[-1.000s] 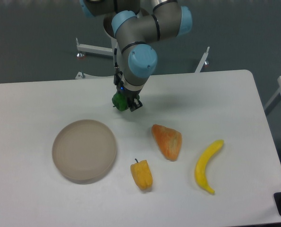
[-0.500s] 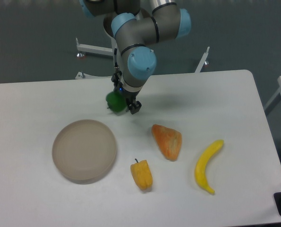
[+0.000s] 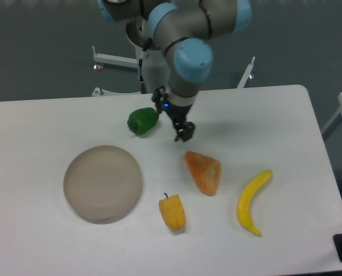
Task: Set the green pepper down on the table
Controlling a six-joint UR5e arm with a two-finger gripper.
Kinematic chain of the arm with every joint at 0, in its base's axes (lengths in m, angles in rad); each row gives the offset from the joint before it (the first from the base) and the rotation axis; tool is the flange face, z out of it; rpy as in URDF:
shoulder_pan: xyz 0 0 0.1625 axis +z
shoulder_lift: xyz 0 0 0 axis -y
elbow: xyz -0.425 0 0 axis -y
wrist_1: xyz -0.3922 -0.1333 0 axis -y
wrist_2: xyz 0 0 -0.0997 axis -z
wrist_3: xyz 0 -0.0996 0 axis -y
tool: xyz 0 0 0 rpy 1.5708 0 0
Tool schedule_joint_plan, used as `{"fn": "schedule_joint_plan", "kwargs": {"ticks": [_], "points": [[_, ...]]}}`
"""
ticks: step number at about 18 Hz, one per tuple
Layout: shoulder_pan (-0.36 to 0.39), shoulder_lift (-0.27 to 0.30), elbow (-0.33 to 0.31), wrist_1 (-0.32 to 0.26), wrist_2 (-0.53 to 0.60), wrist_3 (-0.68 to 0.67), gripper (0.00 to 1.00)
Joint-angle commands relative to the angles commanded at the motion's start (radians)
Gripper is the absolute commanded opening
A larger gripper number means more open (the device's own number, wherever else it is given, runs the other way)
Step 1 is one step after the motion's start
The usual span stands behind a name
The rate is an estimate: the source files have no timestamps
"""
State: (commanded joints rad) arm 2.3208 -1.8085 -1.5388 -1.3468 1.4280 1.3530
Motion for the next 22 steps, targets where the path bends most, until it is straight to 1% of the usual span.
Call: {"fn": "schedule_joint_plan", "kwargs": {"ticks": [1, 4, 5, 6, 7, 8, 10, 11, 12, 15, 19, 22], "points": [[0.014, -0.011, 0.023, -0.009, 0.017, 0.0, 1.0], [0.023, -0.072, 0.084, -0.017, 0.101, 0.027, 1.0], [0.023, -0.095, 0.098, -0.018, 0.17, 0.09, 1.0], [0.025, -0.106, 0.1, -0.017, 0.204, 0.138, 1.0], [0.031, -0.112, 0.1, -0.012, 0.213, 0.173, 1.0], [0.049, -0.121, 0.104, -0.009, 0.201, 0.187, 1.0], [0.065, -0.15, 0.152, -0.012, 0.158, 0.189, 1.0], [0.08, -0.163, 0.182, -0.018, 0.113, 0.19, 1.0], [0.089, -0.166, 0.195, -0.018, 0.106, 0.201, 1.0], [0.091, -0.172, 0.195, -0.018, 0.118, 0.248, 1.0], [0.091, -0.172, 0.19, -0.018, 0.12, 0.249, 1.0], [0.091, -0.172, 0.187, -0.018, 0.141, 0.25, 1.0]]}}
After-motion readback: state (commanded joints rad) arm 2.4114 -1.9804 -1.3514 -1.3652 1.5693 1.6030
